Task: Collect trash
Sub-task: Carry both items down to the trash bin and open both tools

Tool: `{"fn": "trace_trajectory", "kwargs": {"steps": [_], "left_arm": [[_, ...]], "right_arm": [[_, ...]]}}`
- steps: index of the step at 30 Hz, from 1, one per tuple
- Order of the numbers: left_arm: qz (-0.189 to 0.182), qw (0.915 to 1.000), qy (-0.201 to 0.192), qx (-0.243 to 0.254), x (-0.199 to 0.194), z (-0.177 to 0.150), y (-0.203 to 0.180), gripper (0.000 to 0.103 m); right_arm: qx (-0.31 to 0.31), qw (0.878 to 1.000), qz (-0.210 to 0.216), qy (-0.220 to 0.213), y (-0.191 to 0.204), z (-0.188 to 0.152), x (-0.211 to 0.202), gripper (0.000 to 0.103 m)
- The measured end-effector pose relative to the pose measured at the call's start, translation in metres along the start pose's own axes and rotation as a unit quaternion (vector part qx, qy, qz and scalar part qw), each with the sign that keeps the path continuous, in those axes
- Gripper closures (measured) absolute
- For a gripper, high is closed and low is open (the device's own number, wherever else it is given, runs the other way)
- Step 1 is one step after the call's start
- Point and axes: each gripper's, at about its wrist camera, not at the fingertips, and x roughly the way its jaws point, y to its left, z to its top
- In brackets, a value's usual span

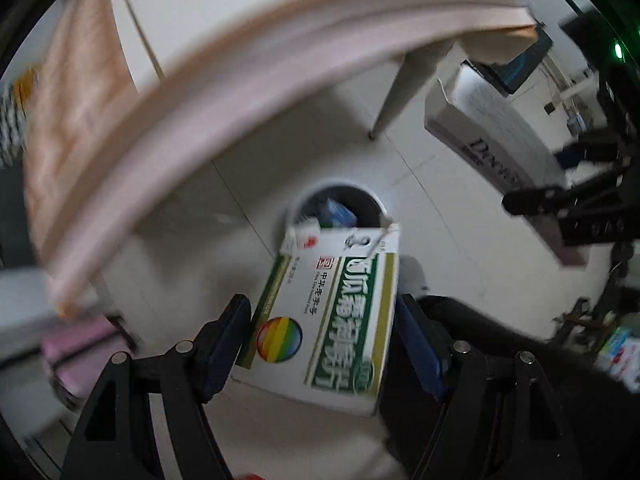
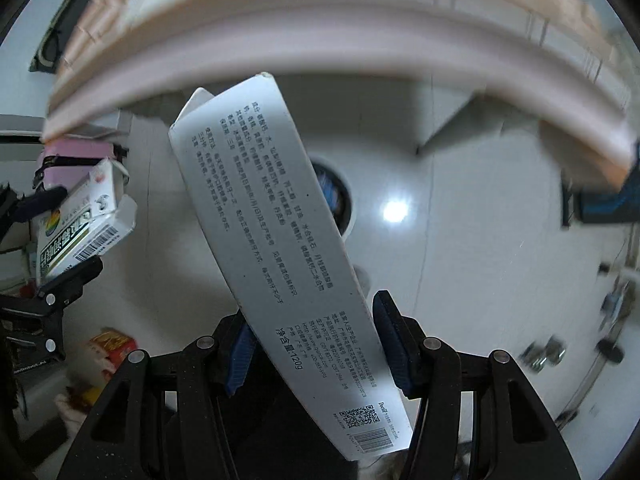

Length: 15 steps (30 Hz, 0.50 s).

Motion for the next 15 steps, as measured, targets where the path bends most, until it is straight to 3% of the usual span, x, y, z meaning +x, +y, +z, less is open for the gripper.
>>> {"fn": "trace_trajectory", "kwargs": {"steps": [7,10,15], "left_arm": [[-0.067,0.9909,0.055,-0.103,0.114,0.005,0.004,0.032],[-0.104,0.9807,0.066,-0.152,0.166,0.018,0.013,0.033],[-0.106,0.9708,0.076,-0.201,0.241,0.018,0.028,0.033]], "right_arm": [[0.042,0.997,0.035,0.058,-0.012,-0.017,0.115,0.045],[0.064,0.994,0.049,0.076,-0.020,-0.011,0.166,0.045],[0.088,0.989,0.060,0.101,-0.033,0.016,0.249,0.045]]}}
